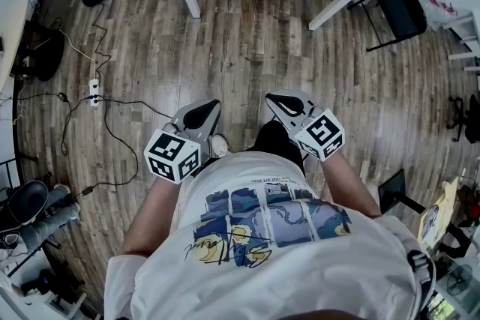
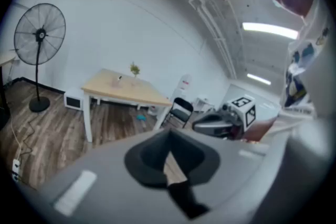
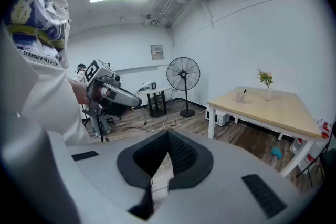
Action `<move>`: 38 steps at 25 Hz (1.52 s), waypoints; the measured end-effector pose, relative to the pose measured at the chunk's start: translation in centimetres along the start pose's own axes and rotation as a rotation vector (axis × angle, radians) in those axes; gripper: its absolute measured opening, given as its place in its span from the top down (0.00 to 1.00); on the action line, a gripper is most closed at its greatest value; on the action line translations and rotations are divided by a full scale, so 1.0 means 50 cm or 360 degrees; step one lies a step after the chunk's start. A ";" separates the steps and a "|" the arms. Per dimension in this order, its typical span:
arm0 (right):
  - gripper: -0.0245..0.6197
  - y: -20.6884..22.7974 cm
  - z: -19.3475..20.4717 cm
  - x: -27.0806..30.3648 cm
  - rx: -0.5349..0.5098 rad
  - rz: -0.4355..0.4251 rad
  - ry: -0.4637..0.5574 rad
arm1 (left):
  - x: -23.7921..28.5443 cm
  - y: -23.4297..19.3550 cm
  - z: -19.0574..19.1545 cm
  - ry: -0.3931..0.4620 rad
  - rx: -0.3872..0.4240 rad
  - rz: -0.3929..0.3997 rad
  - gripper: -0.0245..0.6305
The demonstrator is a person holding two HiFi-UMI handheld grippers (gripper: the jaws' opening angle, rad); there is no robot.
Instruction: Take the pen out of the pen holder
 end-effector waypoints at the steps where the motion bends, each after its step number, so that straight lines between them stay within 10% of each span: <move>1: 0.95 -0.010 -0.003 0.015 0.0004 -0.0001 -0.0002 | -0.008 -0.017 0.003 -0.0011 0.0000 0.0000 0.95; 8: 0.95 0.016 -0.017 0.095 0.0032 -0.0010 -0.0022 | 0.021 -0.106 -0.025 -0.0029 -0.0013 0.0013 0.95; 21: 0.88 0.351 -0.110 0.243 0.0158 -0.0085 0.0096 | 0.206 -0.219 -0.262 0.0013 0.0105 -0.0075 0.95; 38: 0.87 0.669 -0.267 0.555 0.0444 0.0379 0.0046 | 0.303 -0.655 -0.525 0.0008 0.0188 0.0252 0.95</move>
Point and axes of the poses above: the fingertips, and each gripper's own axes: x forward along the fingers, y to its right, z out of its underside, the point moved 8 cm from there along -x, backward along the fingers, and after that the axes turned 3 degrees about -x, right-handed, at the moved point
